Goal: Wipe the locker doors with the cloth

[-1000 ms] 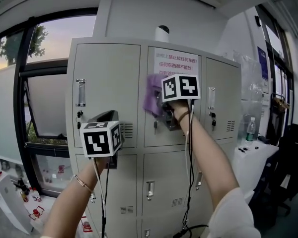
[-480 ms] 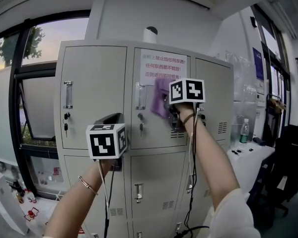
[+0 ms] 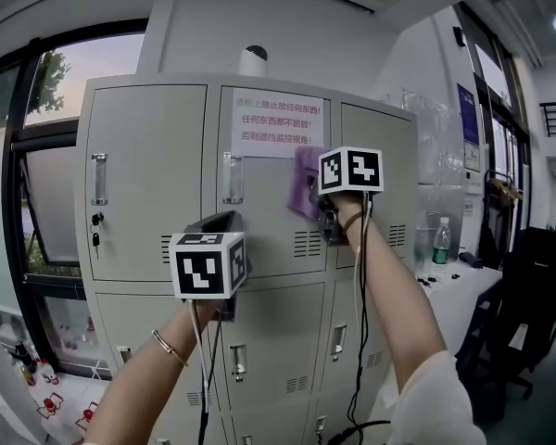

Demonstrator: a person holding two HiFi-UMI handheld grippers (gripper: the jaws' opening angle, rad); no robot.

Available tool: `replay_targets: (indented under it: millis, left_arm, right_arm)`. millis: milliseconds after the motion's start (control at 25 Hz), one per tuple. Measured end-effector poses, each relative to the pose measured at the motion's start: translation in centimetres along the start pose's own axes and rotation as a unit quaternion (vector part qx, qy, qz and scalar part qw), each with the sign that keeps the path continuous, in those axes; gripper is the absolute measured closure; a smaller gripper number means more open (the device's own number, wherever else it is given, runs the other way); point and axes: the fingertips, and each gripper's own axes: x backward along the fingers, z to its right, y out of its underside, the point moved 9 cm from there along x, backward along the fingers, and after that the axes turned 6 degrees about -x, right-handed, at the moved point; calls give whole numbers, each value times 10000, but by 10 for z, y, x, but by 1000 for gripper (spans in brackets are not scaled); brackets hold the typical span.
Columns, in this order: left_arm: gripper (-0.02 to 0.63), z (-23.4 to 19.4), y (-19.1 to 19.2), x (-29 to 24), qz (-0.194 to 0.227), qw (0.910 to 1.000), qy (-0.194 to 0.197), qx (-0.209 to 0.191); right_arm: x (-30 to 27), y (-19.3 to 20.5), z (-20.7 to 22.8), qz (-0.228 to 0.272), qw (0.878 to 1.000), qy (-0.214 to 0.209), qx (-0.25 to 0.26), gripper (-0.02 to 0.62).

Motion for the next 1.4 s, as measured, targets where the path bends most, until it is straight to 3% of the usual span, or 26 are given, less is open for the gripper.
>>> replay_targets:
  millis: [440, 880, 1080, 1400]
  left_arm:
    - [597, 24, 4, -21, 8, 9997, 233, 24]
    - [597, -6, 2, 1, -15, 9999, 142, -54]
    - [597, -49, -8, 33, 23, 9993, -144, -331]
    - [597, -121, 0, 88, -129, 9980, -556, -274]
  right_arm:
    - [11, 8, 55, 64, 9987, 404, -292, 518]
    - [28, 11, 51, 145, 9979, 471, -426, 518]
    - [42, 7, -3, 468, 9980, 62, -413, 518]
    - [21, 8, -148, 562, 9924, -1046, -313, 518]
